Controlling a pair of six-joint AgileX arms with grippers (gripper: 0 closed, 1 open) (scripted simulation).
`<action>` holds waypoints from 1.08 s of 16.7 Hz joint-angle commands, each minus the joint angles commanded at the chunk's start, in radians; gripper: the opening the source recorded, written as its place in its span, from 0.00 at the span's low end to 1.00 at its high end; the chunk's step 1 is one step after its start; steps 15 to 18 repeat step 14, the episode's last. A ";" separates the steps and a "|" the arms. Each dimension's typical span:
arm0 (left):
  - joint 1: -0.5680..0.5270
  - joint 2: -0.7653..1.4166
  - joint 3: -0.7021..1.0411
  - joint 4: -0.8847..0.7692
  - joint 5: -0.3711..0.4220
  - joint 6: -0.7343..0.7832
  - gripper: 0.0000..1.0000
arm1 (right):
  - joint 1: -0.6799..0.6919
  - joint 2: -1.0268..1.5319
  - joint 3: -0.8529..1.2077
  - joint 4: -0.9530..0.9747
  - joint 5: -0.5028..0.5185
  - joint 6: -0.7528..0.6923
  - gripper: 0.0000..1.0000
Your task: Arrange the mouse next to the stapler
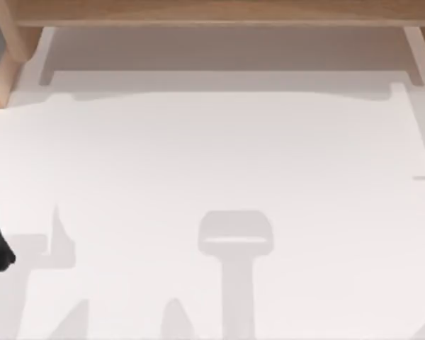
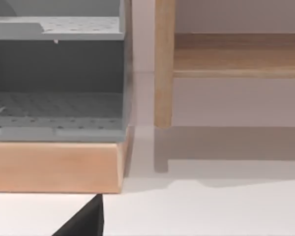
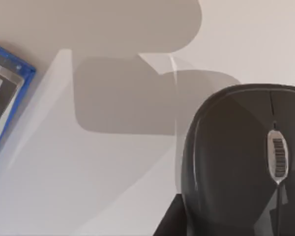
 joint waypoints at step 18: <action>0.000 0.000 0.000 0.000 0.000 0.000 1.00 | 0.000 0.000 0.000 0.000 0.000 0.000 1.00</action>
